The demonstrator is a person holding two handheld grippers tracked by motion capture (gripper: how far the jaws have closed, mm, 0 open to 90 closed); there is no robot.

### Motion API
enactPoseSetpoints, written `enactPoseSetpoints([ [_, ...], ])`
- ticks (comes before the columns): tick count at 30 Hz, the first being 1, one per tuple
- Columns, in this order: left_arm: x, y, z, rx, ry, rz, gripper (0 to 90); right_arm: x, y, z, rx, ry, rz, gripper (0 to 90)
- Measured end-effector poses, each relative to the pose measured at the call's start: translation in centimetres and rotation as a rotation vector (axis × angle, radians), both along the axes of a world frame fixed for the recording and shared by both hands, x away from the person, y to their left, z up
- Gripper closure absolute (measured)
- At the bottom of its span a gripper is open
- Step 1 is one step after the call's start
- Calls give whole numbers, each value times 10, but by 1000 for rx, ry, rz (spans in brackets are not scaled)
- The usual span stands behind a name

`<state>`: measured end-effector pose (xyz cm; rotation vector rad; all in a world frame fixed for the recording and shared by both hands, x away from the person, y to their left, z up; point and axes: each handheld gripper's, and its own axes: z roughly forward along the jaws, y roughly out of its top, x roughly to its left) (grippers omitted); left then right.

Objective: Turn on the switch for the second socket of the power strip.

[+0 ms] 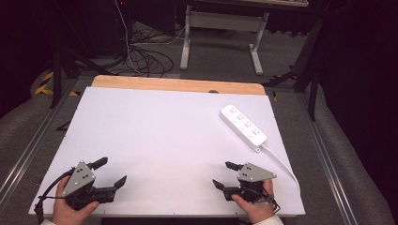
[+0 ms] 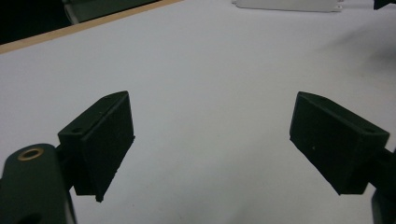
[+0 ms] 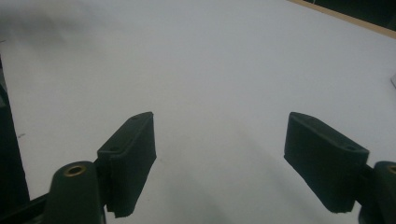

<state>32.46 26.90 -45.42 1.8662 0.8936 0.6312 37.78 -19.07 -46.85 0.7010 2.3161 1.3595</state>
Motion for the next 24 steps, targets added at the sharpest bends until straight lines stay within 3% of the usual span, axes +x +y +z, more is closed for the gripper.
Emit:
enactPoseSetpoints([
  [12, -1, 1, 1, 10, -18, 15, 142, 0, 1, 0, -9, -5, 12, 260],
  [21, 0, 2, 0, -32, 8, 16, 137, 0, 1, 1, -12, -7, 15, 262],
  [24, 0, 2, 1, -17, 0, 17, 137, 0, 2, 3, -12, -4, 19, 263],
])
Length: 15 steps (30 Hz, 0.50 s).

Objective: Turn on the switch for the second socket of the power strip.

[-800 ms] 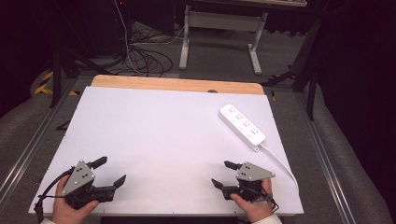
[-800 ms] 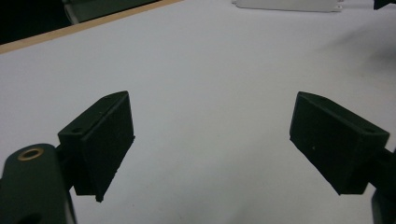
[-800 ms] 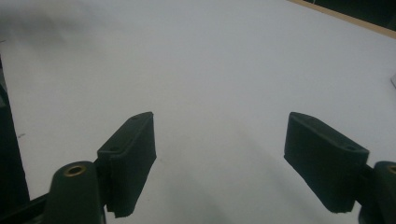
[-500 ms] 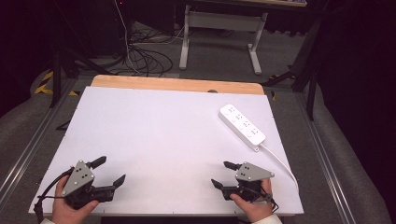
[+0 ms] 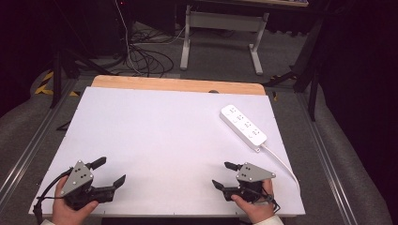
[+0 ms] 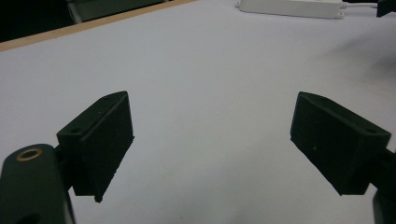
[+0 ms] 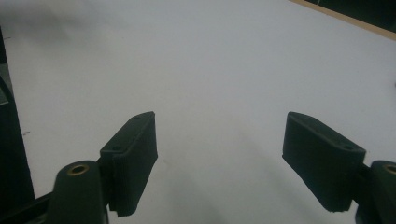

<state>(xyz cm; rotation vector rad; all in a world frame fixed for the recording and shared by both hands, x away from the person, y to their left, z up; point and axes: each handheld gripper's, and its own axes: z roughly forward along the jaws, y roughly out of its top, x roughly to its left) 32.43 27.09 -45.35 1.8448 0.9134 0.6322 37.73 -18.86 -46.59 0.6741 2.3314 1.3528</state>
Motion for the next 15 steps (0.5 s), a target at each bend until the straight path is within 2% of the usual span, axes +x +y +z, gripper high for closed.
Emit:
enactPoseSetpoints([
  [3, 0, 0, 0, 16, -4, 6, 138, 0, 1, 2, -8, 2, 8, 276],
  [8, 0, 0, 0, 20, -5, 10, 138, 0, 5, 8, -28, 14, 39, 343],
  [15, 0, 0, 0, 24, -6, 13, 138, 4, 8, 12, -36, 28, 42, 399],
])
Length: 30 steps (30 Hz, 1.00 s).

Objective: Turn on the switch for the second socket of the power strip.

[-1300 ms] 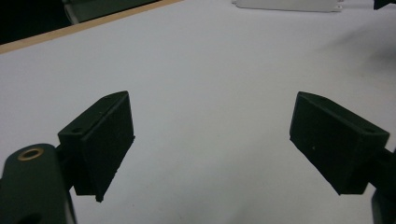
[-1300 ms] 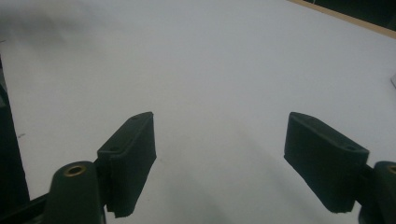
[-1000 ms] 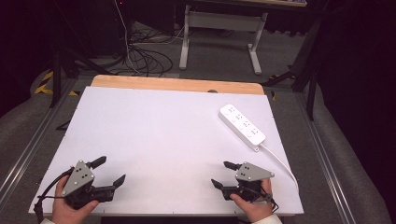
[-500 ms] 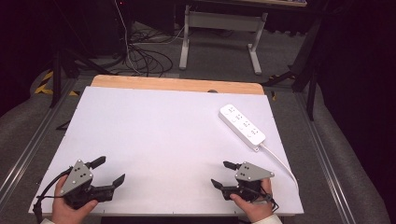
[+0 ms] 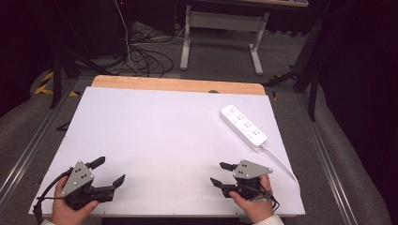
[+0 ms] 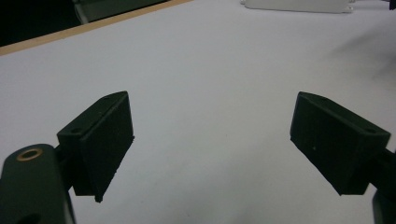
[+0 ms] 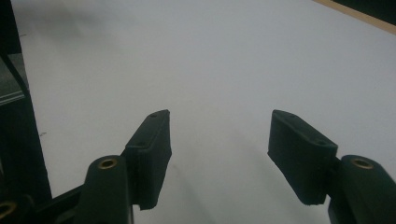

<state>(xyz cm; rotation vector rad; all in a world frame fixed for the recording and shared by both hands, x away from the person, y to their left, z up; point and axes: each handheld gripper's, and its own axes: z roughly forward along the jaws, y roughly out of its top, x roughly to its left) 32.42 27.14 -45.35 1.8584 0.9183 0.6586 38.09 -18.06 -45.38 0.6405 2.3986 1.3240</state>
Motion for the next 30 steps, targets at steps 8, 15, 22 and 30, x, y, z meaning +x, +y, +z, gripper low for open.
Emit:
enactPoseSetpoints([
  [8, 0, 0, 0, 0, -4, 1, 139, 9, 0, 16, -13, -10, -14, 416],
  [15, 0, 1, 0, 1, 0, 0, 139, 20, -4, 30, -14, -9, -36, 441],
  [22, 1, 1, 0, 3, 7, 1, 139, 29, -7, 44, -21, -19, -44, 451],
  [30, 1, 1, -1, 7, 12, 1, 139, 39, -11, 57, -13, -9, -57, 469],
])
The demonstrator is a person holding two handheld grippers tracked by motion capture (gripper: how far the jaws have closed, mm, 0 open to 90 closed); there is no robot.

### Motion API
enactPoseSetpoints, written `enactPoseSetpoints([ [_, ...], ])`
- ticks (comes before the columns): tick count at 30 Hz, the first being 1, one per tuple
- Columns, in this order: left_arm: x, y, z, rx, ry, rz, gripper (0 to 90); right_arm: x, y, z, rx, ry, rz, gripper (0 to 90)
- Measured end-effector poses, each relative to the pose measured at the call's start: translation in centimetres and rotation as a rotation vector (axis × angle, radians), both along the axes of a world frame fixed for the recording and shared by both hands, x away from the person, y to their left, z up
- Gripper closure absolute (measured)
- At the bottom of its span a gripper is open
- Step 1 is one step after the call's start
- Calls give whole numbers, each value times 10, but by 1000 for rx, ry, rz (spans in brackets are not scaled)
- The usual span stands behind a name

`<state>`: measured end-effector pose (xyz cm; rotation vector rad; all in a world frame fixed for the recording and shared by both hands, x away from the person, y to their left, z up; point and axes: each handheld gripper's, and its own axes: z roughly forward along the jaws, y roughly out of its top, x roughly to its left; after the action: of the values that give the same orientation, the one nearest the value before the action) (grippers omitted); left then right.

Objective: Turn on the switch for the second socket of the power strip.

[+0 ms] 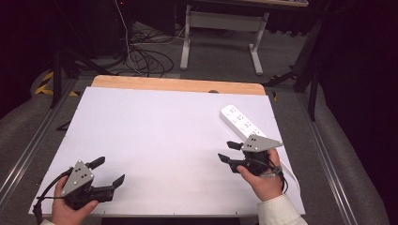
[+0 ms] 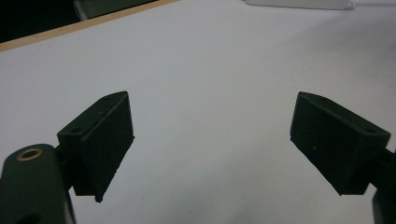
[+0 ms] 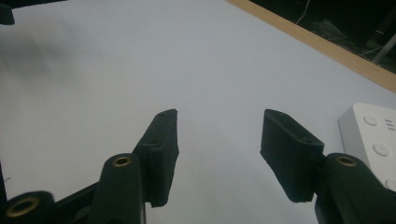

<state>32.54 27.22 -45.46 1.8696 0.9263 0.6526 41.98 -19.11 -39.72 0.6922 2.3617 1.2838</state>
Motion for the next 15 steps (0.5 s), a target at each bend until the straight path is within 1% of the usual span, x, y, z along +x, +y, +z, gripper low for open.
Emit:
enactPoseSetpoints([
  [6, 0, 0, 0, 1, -1, 0, 139, 7, -3, 6, 7, -7, -16, 473],
  [9, 0, 0, 0, 1, -2, 1, 139, 11, -4, 7, -3, -11, -28, 446],
  [11, 0, 0, 0, 1, -1, 2, 139, 14, -4, 8, -8, -23, -46, 458],
  [12, 0, 0, 0, 1, -1, 2, 139, 15, -4, 9, -14, -38, -52, 478],
  [13, 0, 0, 0, 2, -1, 2, 139, 17, -5, 12, -25, -51, -48, 591],
  [14, 0, 0, 0, 1, -1, 3, 139, 17, -5, 12, -25, -51, -48, 591],
  [15, 0, 1, 0, 1, -2, 3, 139, 18, -7, 13, -23, -56, -49, 649],
])
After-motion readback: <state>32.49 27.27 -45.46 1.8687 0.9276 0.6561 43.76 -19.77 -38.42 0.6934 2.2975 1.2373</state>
